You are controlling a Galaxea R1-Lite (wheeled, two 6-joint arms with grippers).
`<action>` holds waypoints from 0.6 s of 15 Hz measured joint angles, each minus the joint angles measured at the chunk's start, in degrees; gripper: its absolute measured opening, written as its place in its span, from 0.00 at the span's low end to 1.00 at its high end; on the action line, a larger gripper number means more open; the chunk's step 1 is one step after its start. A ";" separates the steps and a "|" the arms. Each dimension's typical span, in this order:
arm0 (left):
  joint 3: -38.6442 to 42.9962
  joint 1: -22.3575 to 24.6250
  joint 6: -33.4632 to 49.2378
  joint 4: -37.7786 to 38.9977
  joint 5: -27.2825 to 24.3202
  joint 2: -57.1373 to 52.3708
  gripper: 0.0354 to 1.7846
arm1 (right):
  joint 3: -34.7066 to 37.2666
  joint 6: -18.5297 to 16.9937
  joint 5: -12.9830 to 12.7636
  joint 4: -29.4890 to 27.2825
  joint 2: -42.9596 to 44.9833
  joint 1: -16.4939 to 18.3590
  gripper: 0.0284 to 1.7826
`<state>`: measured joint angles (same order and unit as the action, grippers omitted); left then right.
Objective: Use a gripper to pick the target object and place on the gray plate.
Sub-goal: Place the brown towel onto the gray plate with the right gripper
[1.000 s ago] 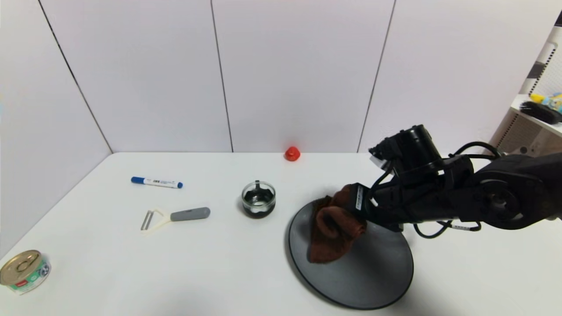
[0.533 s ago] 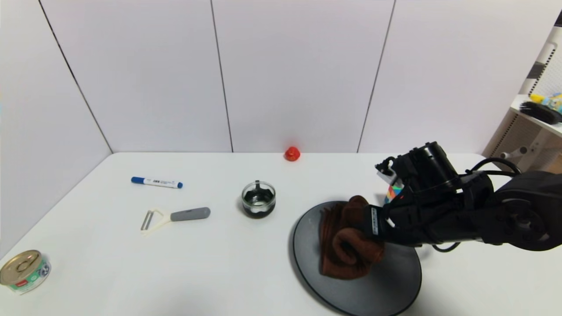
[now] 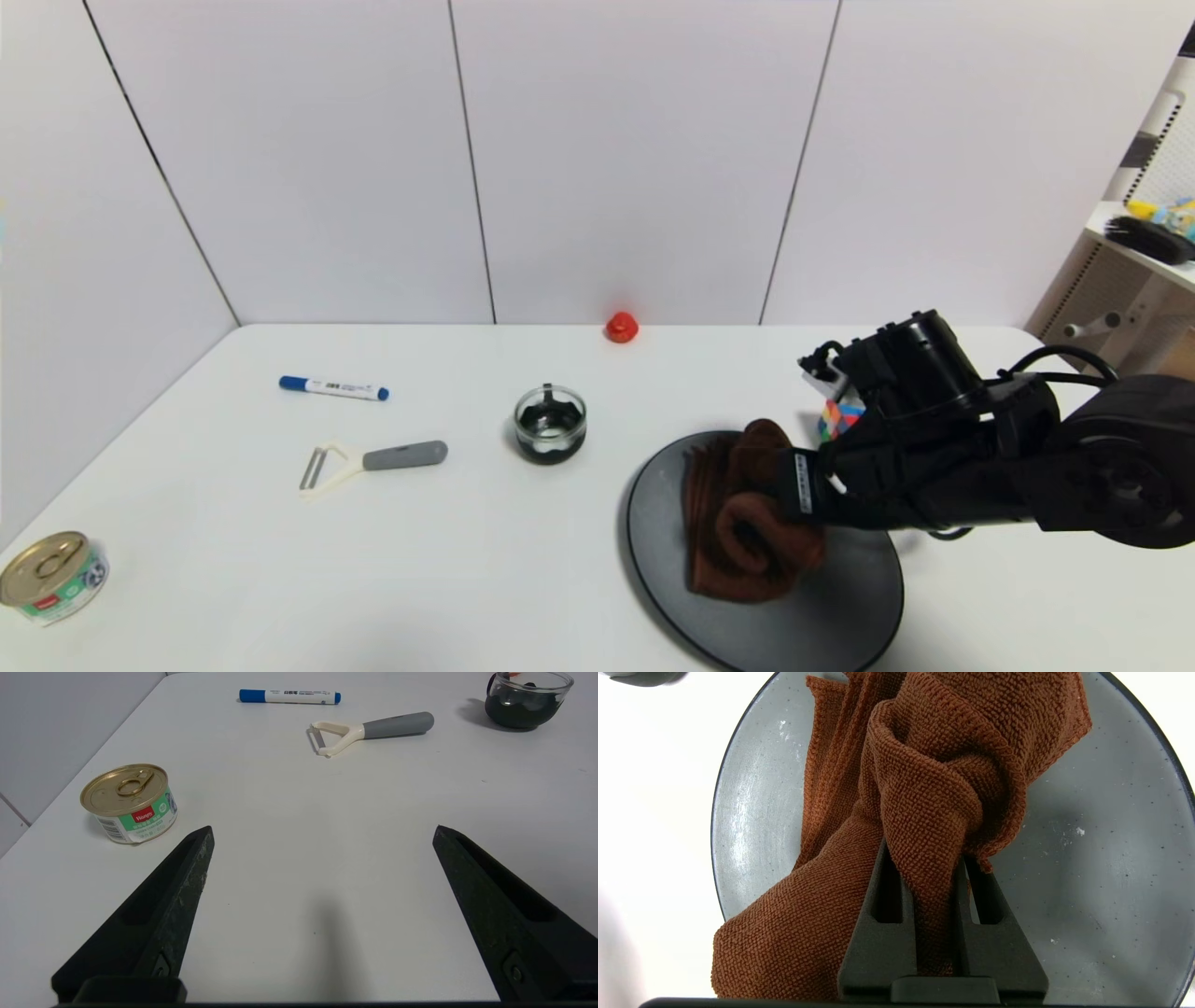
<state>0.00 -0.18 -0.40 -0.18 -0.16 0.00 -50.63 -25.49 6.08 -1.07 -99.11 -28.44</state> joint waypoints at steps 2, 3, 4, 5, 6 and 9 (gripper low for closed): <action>0.00 0.00 0.02 0.00 -0.02 0.00 0.94 | -0.24 -0.06 -0.02 -0.40 0.29 0.00 0.32; 0.00 0.00 0.02 0.00 -0.02 0.00 0.94 | -0.33 -0.09 -0.02 -0.57 0.52 0.02 0.40; 0.00 0.00 0.00 0.00 0.00 0.00 0.94 | -0.35 -0.06 0.00 -0.66 0.85 0.00 0.47; 0.00 0.00 0.02 0.00 -0.02 0.00 0.94 | -0.33 -0.09 0.06 -0.60 1.26 -0.05 0.52; 0.00 0.00 0.02 0.02 0.00 0.00 0.94 | -0.30 -0.09 0.06 -0.72 1.71 -0.09 0.58; 0.00 0.00 0.00 0.00 0.00 0.00 0.94 | -0.45 -0.05 0.11 -0.93 4.35 -0.17 0.70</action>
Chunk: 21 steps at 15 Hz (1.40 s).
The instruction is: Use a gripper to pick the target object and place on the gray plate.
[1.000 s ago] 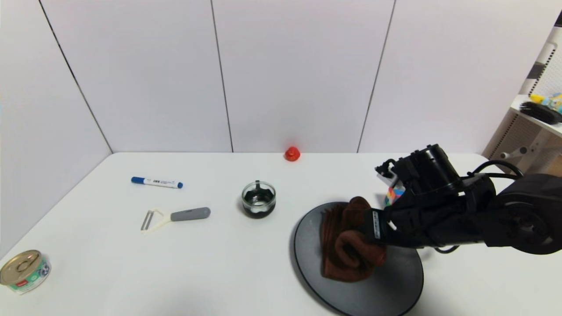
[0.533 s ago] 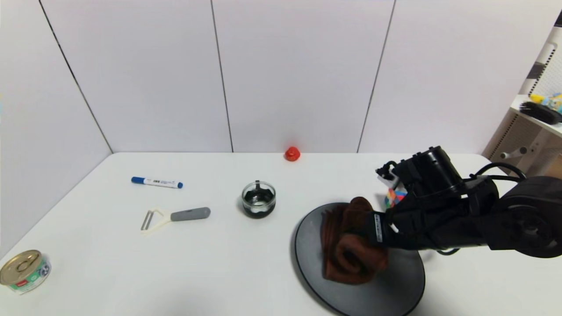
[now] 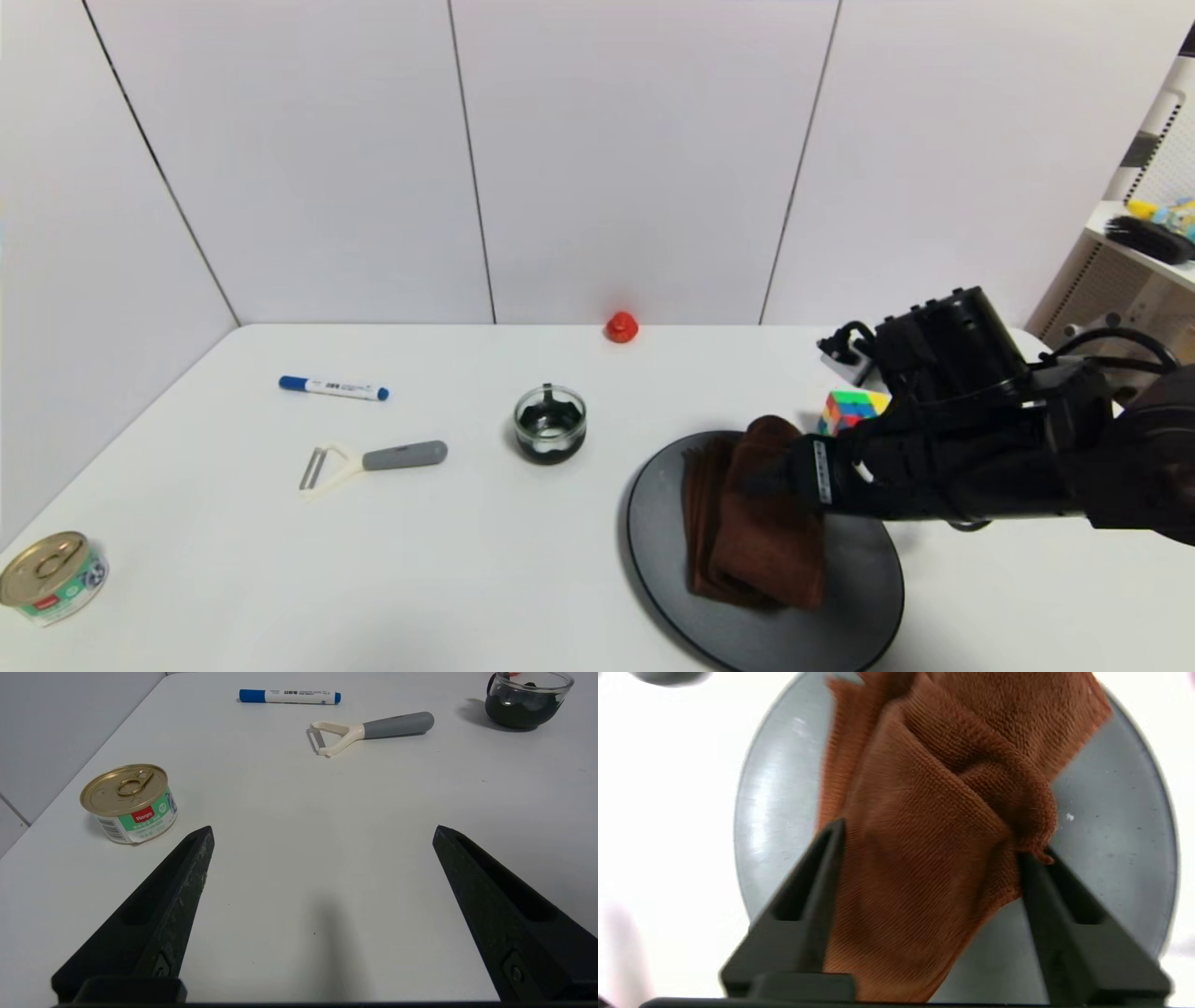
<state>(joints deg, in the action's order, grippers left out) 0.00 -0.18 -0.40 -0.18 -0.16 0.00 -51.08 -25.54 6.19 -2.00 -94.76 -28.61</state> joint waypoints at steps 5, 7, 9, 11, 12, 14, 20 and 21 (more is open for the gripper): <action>0.00 0.00 -0.01 0.02 0.00 0.00 0.94 | 0.95 -0.01 -1.54 -0.28 9.97 0.20 0.82; 0.00 0.00 0.00 0.00 -0.02 0.00 0.94 | 2.38 0.11 -3.78 -0.80 15.96 0.63 0.85; 0.00 0.00 -0.01 0.00 -0.02 0.00 0.94 | 4.50 1.48 -6.10 -1.28 22.54 1.35 0.88; 0.00 0.00 -0.01 0.00 -0.02 0.00 0.94 | 7.45 4.49 -7.27 -1.41 29.90 2.90 0.90; 0.00 0.00 0.00 0.00 -0.02 0.00 0.94 | 8.94 5.91 -7.56 -1.44 33.51 4.04 0.90; 0.00 0.00 0.00 0.00 0.00 0.00 0.94 | 11.53 8.95 -7.81 -1.46 40.92 7.14 0.92; 0.00 0.00 0.00 0.00 -0.02 0.00 0.94 | 20.43 18.68 -7.70 -1.39 62.84 16.21 0.94; 0.00 0.00 0.02 0.00 -0.02 0.00 0.94 | 22.42 19.79 -7.67 -1.27 66.37 17.70 0.94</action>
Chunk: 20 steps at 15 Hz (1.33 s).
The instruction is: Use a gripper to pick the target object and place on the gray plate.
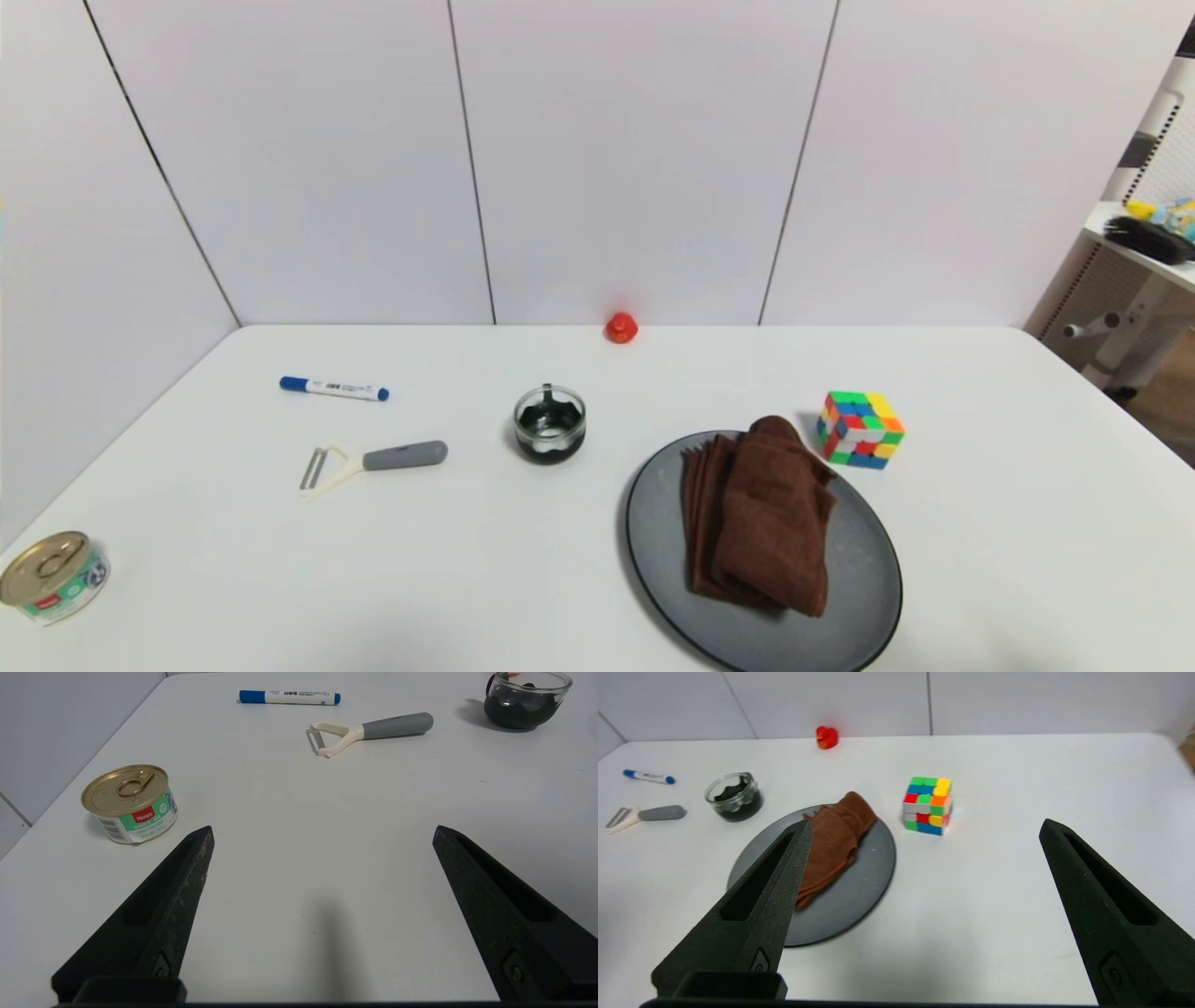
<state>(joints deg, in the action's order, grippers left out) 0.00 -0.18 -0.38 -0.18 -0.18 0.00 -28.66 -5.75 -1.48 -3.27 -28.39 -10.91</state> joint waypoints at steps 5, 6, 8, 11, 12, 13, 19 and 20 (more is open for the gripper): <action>0.00 0.00 -0.02 0.00 0.00 0.00 0.94 | 11.67 2.73 -0.80 4.43 10.68 5.53 0.95; 0.00 0.00 -0.04 0.00 -0.02 0.00 0.94 | 12.40 3.17 -0.61 4.36 11.25 7.11 0.95; 0.00 0.00 0.02 0.00 0.00 0.00 0.94 | 14.88 4.35 -0.10 4.63 12.50 9.05 0.95; 0.00 0.00 -0.04 0.00 0.00 0.00 0.94 | 21.25 7.01 0.00 5.16 17.81 9.95 0.95; 0.00 0.00 -0.02 0.00 0.02 0.00 0.94 | 23.63 7.84 0.10 5.08 20.74 10.18 0.95; 0.00 0.00 0.00 0.00 0.02 0.00 0.94 | 25.94 8.29 0.33 4.63 23.21 10.28 0.95; 0.00 0.00 0.00 0.00 0.00 0.00 0.94 | 28.42 5.16 1.63 3.34 28.18 10.53 0.95; 0.00 0.00 0.00 0.02 0.02 0.00 0.94 | 28.48 4.41 1.66 3.64 28.37 10.56 0.95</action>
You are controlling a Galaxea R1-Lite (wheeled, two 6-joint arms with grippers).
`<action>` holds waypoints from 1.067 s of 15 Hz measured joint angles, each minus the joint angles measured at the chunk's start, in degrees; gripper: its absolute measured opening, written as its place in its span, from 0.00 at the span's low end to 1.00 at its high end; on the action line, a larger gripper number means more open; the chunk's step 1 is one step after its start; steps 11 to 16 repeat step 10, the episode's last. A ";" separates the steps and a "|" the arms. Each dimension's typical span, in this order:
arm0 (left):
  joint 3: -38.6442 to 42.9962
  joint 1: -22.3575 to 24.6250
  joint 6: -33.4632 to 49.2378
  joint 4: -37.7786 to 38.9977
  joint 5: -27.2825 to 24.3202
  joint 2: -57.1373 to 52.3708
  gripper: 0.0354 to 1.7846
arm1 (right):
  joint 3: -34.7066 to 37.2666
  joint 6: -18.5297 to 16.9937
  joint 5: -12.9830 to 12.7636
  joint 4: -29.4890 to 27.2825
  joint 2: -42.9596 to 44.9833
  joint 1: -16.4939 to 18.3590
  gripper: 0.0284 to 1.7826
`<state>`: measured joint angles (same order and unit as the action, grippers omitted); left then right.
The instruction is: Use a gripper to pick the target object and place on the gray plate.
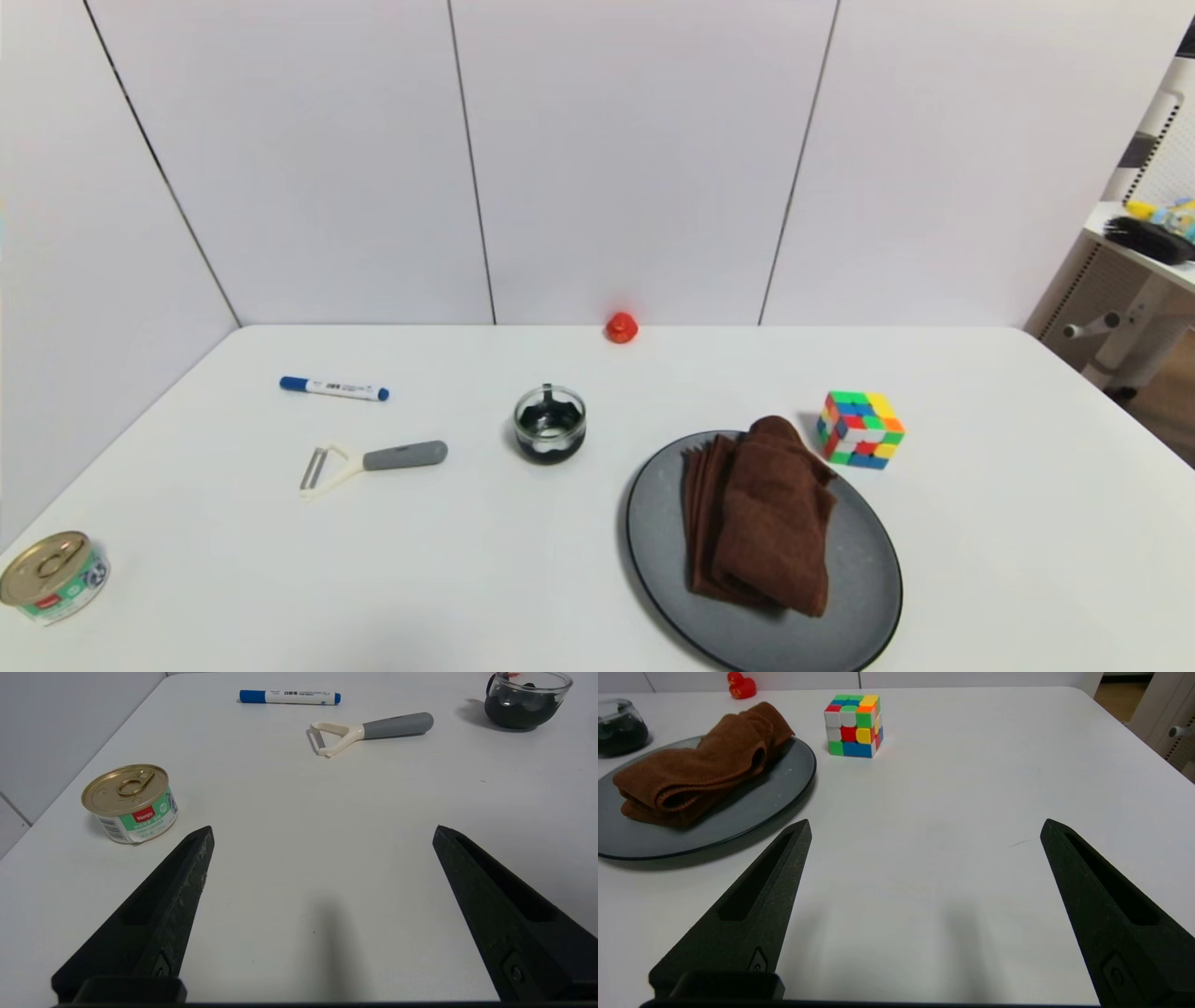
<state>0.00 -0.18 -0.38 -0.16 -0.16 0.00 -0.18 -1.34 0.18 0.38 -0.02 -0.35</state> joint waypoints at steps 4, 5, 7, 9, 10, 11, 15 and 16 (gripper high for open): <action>0.00 0.00 0.00 0.00 -0.02 0.00 0.94 | 0.11 -0.04 -0.11 -0.07 0.13 0.02 0.95; 0.00 0.00 -0.02 0.00 0.00 0.00 0.94 | 0.13 0.13 -0.16 -0.05 0.13 0.02 0.95; 0.00 0.00 0.00 -0.02 0.00 0.00 0.94 | 0.16 0.20 -0.26 -0.05 0.13 0.02 0.95; 0.00 0.00 -0.02 -0.02 0.00 0.00 0.94 | 0.16 -0.04 -0.28 -0.05 0.13 0.02 0.95; 0.00 0.00 -0.02 0.00 -0.02 0.00 0.94 | 0.16 -0.09 -0.26 -0.02 0.13 0.02 0.95; 0.00 0.00 -0.02 0.00 -0.02 0.00 0.94 | 0.16 -0.09 -0.26 -0.02 0.13 0.02 0.95; 0.00 0.00 -0.02 0.00 -0.02 0.00 0.94 | 0.16 -0.09 -0.26 -0.02 0.13 0.02 0.95; 0.00 0.00 -0.02 0.00 -0.02 0.00 0.94 | 0.16 -0.09 -0.26 -0.02 0.13 0.02 0.95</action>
